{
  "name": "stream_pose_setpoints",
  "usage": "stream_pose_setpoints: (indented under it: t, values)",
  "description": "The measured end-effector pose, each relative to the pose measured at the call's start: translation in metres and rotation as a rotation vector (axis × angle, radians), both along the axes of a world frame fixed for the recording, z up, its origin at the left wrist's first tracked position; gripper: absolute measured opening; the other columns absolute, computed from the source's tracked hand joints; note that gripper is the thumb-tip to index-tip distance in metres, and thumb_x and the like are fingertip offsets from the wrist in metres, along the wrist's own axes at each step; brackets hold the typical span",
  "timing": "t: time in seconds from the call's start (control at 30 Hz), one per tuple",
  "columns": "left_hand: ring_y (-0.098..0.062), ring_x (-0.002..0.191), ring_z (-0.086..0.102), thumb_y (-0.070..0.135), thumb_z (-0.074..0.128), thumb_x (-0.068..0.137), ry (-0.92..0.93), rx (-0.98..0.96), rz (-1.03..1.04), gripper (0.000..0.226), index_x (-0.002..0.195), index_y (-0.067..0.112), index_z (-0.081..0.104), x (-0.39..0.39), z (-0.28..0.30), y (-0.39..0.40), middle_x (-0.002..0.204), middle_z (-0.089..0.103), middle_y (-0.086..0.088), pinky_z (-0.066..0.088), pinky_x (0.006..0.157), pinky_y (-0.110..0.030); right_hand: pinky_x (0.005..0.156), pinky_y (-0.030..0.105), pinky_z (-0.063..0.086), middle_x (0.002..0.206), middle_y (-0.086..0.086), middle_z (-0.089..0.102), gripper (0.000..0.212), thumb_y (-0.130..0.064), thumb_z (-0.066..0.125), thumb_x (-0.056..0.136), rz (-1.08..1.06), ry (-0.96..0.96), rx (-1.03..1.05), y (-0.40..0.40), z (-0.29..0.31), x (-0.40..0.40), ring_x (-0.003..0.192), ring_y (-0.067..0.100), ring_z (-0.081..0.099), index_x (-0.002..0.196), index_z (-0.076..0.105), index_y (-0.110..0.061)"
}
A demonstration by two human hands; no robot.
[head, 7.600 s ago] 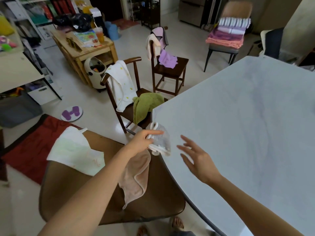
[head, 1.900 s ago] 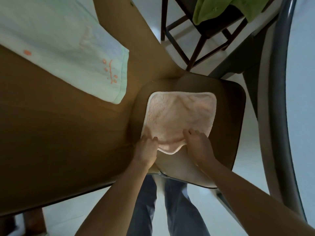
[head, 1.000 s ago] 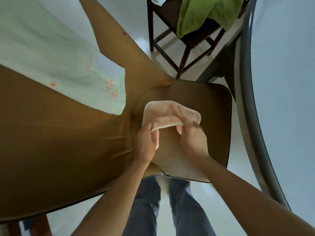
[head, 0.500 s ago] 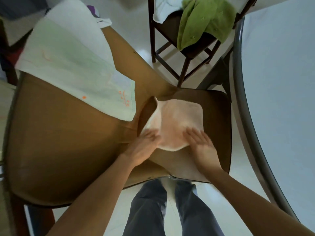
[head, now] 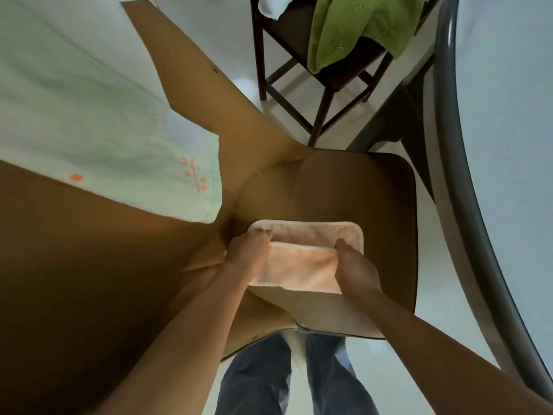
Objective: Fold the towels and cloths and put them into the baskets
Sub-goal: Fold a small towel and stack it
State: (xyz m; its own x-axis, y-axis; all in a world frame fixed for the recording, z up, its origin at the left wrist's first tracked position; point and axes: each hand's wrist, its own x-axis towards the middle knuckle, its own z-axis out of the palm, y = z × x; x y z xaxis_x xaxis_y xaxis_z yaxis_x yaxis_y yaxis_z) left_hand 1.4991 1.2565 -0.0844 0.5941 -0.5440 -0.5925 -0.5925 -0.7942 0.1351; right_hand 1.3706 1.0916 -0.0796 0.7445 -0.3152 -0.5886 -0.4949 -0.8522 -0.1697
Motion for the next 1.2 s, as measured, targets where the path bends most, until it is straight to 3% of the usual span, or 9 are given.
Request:
stream_pose_setpoints:
  t: [0.13,0.3,0.5,0.6,0.8,0.97,1.07,1.2]
  values:
    - [-0.020,0.125,0.043,0.017,0.045,0.101,-0.043,-0.043,0.057,0.028,0.127,0.016,0.055,0.019,-0.025,-0.012,0.139,0.042,-0.001,0.050,0.088,-0.035,0.090,0.033,0.043,0.129,0.008,0.048,0.034,-0.003,0.036,0.095,-0.062,-0.094,-0.194,-0.014,-0.018,0.035,0.118,0.024,0.046,0.127,0.044,-0.010]
    - [-0.021,0.131,0.036,0.011,0.044,0.100,-0.023,-0.050,0.040,0.030,0.128,0.012,0.054,0.024,-0.039,-0.025,0.144,0.034,-0.002,0.049,0.091,-0.035,0.103,0.032,0.036,0.140,0.009,0.040,0.034,-0.004,0.048,0.094,0.081,-0.061,-0.259,-0.032,-0.039,0.049,0.131,0.023,0.037,0.127,0.049,-0.011]
    - [-0.022,0.124,0.040,0.013,0.053,0.097,-0.037,-0.093,0.006,0.022,0.118,0.010,0.059,0.033,-0.047,-0.028,0.130,0.045,-0.004,0.045,0.097,-0.032,0.096,0.032,0.040,0.123,0.006,0.051,0.027,-0.010,0.046,0.096,0.212,0.004,-0.247,-0.037,-0.045,0.059,0.112,0.023,0.047,0.120,0.058,-0.017]
    - [-0.022,0.114,0.054,0.007,0.054,0.095,-0.040,-0.074,0.010,0.018,0.112,0.009,0.060,0.035,-0.041,-0.031,0.123,0.055,-0.005,0.048,0.090,-0.030,0.087,0.032,0.050,0.117,0.005,0.052,0.026,-0.009,0.051,0.095,0.200,0.058,-0.163,-0.032,-0.037,0.066,0.099,0.022,0.058,0.119,0.058,-0.016]
    - [-0.021,0.105,0.061,0.006,0.054,0.095,0.016,-0.047,0.032,0.019,0.111,0.012,0.061,0.032,0.003,-0.022,0.126,0.055,-0.004,0.051,0.086,-0.030,0.080,0.030,0.055,0.113,0.006,0.054,0.027,-0.004,0.054,0.093,0.112,-0.026,-0.099,-0.021,0.019,0.068,0.093,0.021,0.062,0.117,0.057,-0.014]
    - [-0.018,0.105,0.063,0.014,0.056,0.095,0.064,-0.044,0.041,0.024,0.119,0.016,0.059,0.007,0.069,-0.006,0.121,0.062,-0.003,0.053,0.090,-0.029,0.097,0.032,0.042,0.114,0.001,0.054,0.031,-0.002,0.054,0.090,0.213,-0.099,0.016,-0.006,0.109,0.053,0.099,0.019,0.058,0.115,0.057,-0.020]
    - [-0.019,0.128,0.049,0.018,0.060,0.093,0.080,-0.113,0.064,0.029,0.122,0.016,0.062,-0.001,0.103,-0.003,0.152,0.038,0.001,0.047,0.101,-0.034,0.084,0.023,0.035,0.109,0.000,0.059,0.028,-0.003,0.056,0.089,0.323,-0.213,0.094,0.001,0.162,0.042,0.101,0.018,0.056,0.113,0.059,-0.019]
    - [-0.015,0.147,0.017,0.029,0.059,0.094,0.075,-0.175,0.027,0.017,0.100,0.018,0.070,-0.018,0.158,-0.003,0.161,0.009,0.008,0.039,0.110,-0.033,0.073,0.026,0.043,0.083,0.001,0.069,0.027,-0.001,0.078,0.069,0.378,-0.402,0.117,-0.004,0.231,0.025,0.073,0.017,0.059,0.085,0.068,-0.020]
